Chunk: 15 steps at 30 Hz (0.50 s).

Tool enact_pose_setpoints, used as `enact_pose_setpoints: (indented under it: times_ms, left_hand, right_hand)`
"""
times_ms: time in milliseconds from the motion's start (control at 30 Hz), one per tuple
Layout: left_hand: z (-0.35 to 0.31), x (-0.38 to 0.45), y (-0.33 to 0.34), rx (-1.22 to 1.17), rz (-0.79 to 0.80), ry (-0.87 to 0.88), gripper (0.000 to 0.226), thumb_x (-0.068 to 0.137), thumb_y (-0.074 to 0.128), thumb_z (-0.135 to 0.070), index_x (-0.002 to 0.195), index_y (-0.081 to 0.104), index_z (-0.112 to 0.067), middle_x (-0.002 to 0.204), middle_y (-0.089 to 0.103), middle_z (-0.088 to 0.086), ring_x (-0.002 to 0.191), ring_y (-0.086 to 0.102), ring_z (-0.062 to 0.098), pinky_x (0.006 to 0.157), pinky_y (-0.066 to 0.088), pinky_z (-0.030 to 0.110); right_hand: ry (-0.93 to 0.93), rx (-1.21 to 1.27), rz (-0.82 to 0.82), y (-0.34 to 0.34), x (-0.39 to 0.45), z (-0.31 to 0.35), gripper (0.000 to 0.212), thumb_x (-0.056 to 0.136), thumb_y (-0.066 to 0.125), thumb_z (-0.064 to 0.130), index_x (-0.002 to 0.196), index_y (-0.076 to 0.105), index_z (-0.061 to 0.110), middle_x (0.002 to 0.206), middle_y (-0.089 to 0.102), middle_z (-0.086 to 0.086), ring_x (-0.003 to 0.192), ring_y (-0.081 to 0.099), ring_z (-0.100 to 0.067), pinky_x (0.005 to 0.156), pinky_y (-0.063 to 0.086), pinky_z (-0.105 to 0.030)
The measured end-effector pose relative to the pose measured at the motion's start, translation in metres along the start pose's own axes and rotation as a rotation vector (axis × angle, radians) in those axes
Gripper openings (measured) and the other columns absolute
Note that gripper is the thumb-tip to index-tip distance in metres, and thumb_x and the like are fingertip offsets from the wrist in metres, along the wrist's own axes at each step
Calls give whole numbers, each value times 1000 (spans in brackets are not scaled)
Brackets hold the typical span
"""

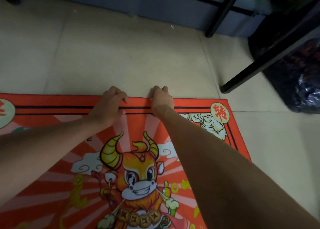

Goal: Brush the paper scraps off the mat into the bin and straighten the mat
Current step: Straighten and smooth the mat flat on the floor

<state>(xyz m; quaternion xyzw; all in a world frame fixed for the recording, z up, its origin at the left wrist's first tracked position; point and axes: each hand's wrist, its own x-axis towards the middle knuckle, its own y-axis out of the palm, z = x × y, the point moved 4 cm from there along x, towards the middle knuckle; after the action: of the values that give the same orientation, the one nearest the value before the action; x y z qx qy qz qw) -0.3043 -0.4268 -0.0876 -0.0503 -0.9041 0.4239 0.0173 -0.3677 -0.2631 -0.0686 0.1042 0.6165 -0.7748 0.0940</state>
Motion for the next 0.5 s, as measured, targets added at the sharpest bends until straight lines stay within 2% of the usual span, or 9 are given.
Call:
enact_pose_setpoints:
  times_ms: [133,267,400,500]
  left_hand:
    - [4,3,8,5,28,1,38,87,65,2,123,54,-4,123,41,9,120,44,24,101,29,24]
    - [4,4,10,40,27,20,42,87,64,4,127,51,-1,126,42,14,121,43,27,101,31,25]
    - [0,8,10,25,-14,-12,44,86,61,11,127,51,-1,126,41,15,121,43,26,97,29,18]
    - [-2,11,9,21,-39,-38,44,85,59,14,127,50,0,127,41,18,120,42,29,95,30,19]
  right_hand:
    - [-10,26,-14,4,4,0,34,91,49,-1,124,52,9,127,44,-12,107,59,-36,87,50,-39]
    - [-25,34,-21,5,7,0,33,90,48,-3,121,54,8,125,46,-12,105,60,-35,89,51,-38]
    - [-34,56,-23,3,11,1,34,89,47,-4,120,55,7,124,47,-12,105,60,-35,90,51,-38]
    - [-37,78,-29,1,14,3,34,89,47,-4,120,55,7,124,47,-13,105,59,-35,91,50,-38]
